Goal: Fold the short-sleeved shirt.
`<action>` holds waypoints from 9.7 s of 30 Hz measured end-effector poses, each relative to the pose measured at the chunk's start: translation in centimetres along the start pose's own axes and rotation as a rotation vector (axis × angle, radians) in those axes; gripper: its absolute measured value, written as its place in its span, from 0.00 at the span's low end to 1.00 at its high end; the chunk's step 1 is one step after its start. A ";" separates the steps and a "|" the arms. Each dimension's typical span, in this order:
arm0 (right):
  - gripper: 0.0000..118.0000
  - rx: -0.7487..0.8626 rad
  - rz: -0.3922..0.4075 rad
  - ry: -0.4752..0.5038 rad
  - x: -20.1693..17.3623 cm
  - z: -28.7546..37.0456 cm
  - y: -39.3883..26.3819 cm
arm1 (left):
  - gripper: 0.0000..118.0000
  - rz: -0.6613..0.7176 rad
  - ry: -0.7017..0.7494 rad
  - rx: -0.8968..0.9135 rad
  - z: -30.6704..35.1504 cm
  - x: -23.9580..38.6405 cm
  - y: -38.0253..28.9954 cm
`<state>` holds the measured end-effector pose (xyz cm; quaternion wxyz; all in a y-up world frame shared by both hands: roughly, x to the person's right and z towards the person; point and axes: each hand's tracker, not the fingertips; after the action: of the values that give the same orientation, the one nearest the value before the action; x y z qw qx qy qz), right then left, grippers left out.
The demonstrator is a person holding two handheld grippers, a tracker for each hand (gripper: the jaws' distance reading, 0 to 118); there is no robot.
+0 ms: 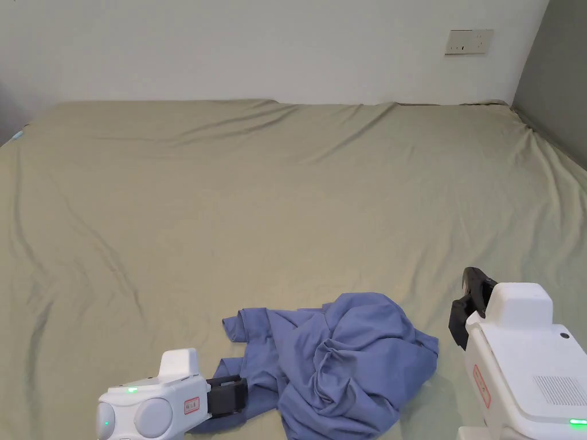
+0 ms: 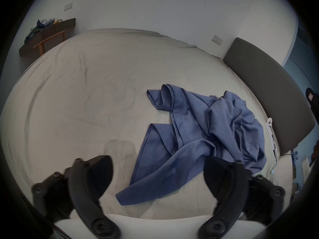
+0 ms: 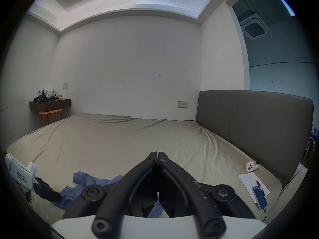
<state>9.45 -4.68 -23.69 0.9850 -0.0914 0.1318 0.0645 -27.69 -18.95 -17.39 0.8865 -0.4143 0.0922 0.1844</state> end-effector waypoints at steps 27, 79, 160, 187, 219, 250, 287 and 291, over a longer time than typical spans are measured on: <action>0.78 -0.808 -0.137 0.058 3.2 -21.7 -14.4 | 0.03 -0.054 -0.100 0.104 1.5 1.2 0.9; 0.06 -0.160 0.013 0.111 4.1 -28.4 18.3 | 0.03 -0.066 0.306 0.623 8.2 -3.7 40.1; 0.02 0.066 0.045 -0.096 -1.8 -5.0 4.4 | 0.00 -0.167 0.045 0.371 1.7 -3.3 21.9; 0.15 -0.394 -0.060 -0.144 4.4 -15.4 -3.9 | 0.00 -0.237 0.143 -0.028 -18.7 -5.9 26.0; 0.02 -0.434 0.056 -0.086 3.9 -13.9 -3.0 | 0.00 -0.140 0.068 0.340 5.0 -4.6 24.6; 0.02 0.357 0.121 -0.062 2.3 -22.2 36.7 | 0.00 -0.064 0.247 0.985 21.7 -1.8 48.4; 0.02 -0.449 -0.249 0.191 3.0 -5.1 -8.9 | 0.00 0.136 0.283 0.210 6.2 -16.4 2.1; 0.02 -0.512 -0.279 0.190 3.3 -0.4 -11.4 | 0.00 0.136 0.283 0.176 8.3 -17.0 -2.0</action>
<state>14.23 -15.57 -23.13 0.9125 -0.3593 0.1891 -0.0492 -42.38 -17.99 -5.33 0.8830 -0.3498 0.2596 0.1749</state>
